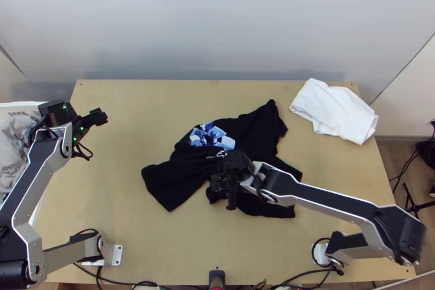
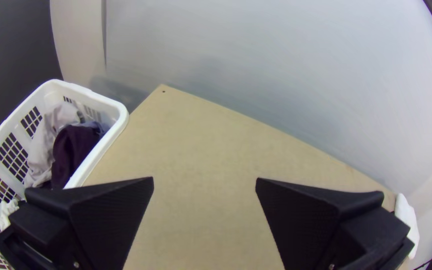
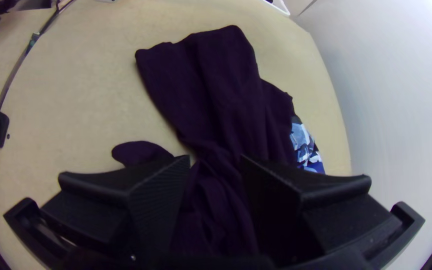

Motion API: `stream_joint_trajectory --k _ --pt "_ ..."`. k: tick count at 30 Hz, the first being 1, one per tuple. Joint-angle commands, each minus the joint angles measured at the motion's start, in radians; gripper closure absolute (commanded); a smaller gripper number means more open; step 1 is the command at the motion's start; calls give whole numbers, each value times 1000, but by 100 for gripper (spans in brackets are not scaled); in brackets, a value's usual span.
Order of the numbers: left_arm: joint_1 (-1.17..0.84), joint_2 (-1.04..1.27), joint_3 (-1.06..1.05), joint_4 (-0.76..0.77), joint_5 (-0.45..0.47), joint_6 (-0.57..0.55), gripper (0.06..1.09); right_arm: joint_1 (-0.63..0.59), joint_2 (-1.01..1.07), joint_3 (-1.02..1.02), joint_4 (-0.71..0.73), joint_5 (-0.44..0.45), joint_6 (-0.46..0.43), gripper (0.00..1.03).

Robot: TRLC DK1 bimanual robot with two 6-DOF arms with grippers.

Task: Fold the t-shirt

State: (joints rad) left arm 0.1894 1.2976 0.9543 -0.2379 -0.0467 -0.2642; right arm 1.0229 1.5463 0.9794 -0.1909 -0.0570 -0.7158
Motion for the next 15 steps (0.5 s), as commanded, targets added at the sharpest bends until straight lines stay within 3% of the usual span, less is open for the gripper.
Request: stream_joint_trajectory --k 1,15 --pt "5 8 -2 3 7 6 10 -17 92 12 11 0 -8 55" --pt "-4 37 20 20 13 10 10 -34 169 45 79 -1 10 59"
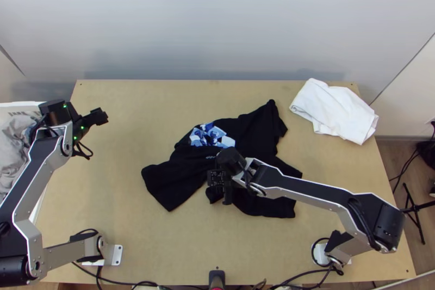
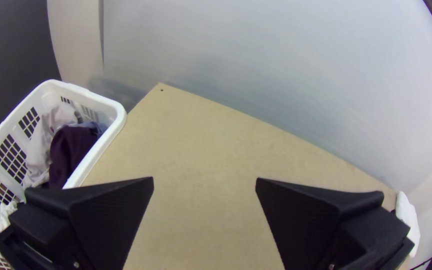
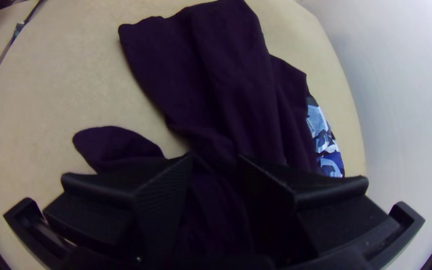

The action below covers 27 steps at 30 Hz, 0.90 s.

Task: Fold the t-shirt

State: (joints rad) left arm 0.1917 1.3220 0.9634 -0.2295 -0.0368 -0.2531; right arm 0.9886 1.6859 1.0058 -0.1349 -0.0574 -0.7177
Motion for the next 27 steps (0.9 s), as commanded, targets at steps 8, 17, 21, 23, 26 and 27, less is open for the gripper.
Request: stream_joint_trajectory --k 8,17,21,23,26,27 --pt "-11 23 11 13 3 -6 10 1 61 28 37 -1 24 59" --pt "-8 23 8 12 3 -6 10 -8 124 39 54 1 38 59" --pt "-8 23 8 12 3 -6 10 -8 133 76 80 1 115 100" --pt "-8 22 9 13 3 -6 10 -8 123 103 78 7 178 100" --pt "-8 20 11 12 3 -6 10 -24 86 171 75 59 301 100" --pt "-8 20 12 12 3 -6 10 -30 72 200 70 79 336 100"
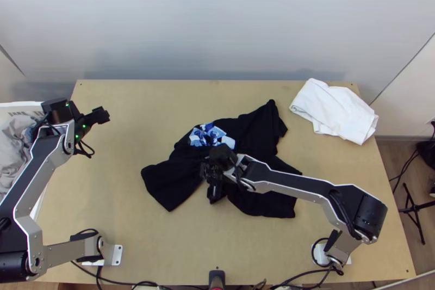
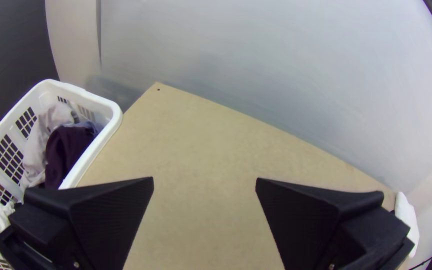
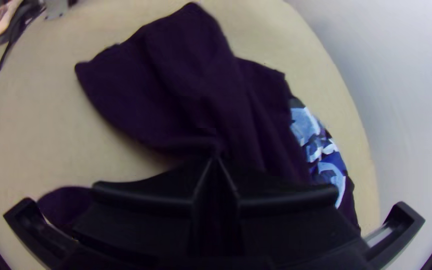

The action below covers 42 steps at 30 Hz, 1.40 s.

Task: Fold the t-shirt

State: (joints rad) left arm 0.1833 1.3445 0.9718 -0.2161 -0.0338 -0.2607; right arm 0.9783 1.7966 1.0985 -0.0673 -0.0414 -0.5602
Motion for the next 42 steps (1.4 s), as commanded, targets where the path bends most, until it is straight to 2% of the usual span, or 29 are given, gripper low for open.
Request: stream_joint_trajectory --k 1,3,5,8,15,17,21,24,31,35,42 --pt "-2 -4 4 -2 2 0 10 -27 -55 136 -2 71 212 100" --pt "-16 -7 4 -3 2 -2 10 -50 -89 189 -2 81 276 100" --pt "-31 -7 4 -5 2 -8 10 -66 -115 232 1 110 287 100" --pt "-62 -10 4 -5 0 -12 10 -82 -140 301 12 202 306 100" --pt "-145 7 41 -6 2 3 10 -162 -243 334 -6 284 391 100" --pt "-169 33 76 -29 3 9 10 -193 -278 319 -51 284 453 100" --pt "-225 97 169 -112 3 44 10 -234 -339 320 -255 284 615 100" --pt "-263 133 209 -108 5 58 10 -244 -414 273 -296 284 680 100" --pt "-392 257 311 -111 15 57 10 -299 -556 159 -302 284 709 100" --pt "-487 308 367 -178 78 64 10 -329 -606 141 -321 284 711 100" --pt "-647 343 403 -267 252 63 10 -386 -671 106 -312 284 711 100"
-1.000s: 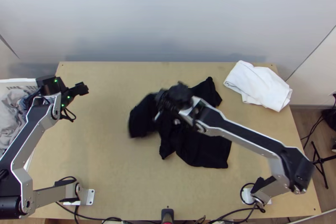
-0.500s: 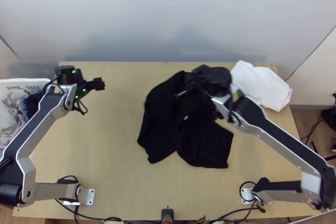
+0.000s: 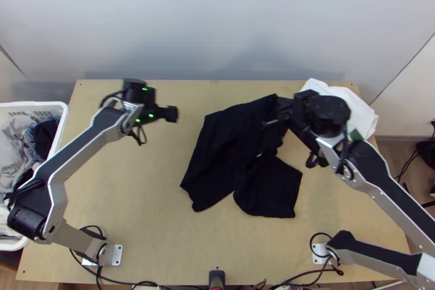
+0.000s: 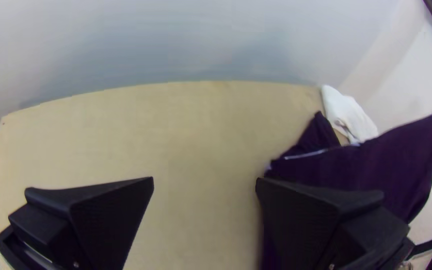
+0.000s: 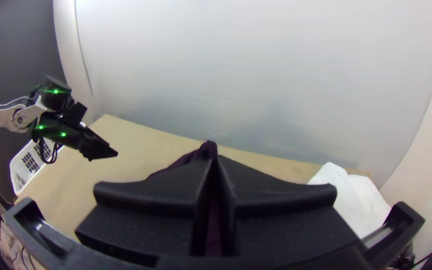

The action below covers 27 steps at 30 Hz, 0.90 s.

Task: Fold the t-shirt

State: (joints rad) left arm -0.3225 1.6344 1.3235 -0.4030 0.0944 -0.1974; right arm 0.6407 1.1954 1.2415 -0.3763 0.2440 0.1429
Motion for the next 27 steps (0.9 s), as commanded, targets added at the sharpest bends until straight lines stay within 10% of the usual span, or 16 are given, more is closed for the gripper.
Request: stream_joint_trajectory --k 1,27 --pt "-161 68 63 -114 156 0 10 -58 -76 -37 1 -2 7 100" --pt "-411 147 82 -341 392 1 10 -184 -169 -143 197 -2 24 100"
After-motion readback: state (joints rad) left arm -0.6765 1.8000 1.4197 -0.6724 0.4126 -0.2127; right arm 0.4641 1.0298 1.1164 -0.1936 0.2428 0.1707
